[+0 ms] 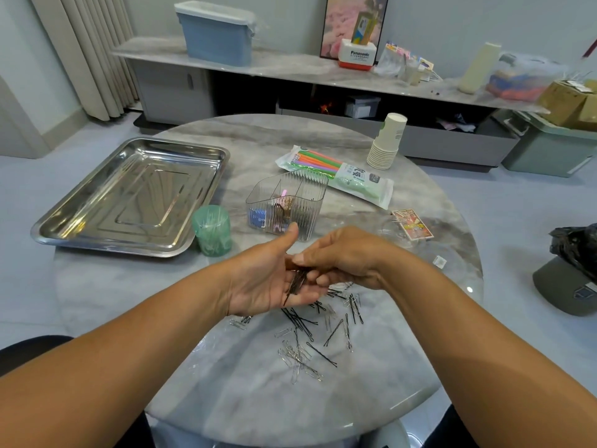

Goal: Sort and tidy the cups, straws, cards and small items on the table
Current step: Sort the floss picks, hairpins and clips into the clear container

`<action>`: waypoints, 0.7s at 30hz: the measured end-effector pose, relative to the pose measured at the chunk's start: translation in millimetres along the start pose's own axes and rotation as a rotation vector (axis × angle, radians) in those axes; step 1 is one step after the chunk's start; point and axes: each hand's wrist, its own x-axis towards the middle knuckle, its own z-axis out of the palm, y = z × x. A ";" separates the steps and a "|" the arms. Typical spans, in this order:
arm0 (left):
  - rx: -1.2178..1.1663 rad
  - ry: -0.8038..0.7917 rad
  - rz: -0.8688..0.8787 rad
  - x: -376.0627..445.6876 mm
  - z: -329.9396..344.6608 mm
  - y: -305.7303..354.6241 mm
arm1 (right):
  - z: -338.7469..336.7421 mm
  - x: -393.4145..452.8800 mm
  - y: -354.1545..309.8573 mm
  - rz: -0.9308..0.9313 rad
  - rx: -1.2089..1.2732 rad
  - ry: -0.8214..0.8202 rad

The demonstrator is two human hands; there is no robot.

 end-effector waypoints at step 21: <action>-0.253 0.343 0.266 -4.0 -9.5 15.3 | 21.9 23.0 26.0 -0.183 -1.465 0.275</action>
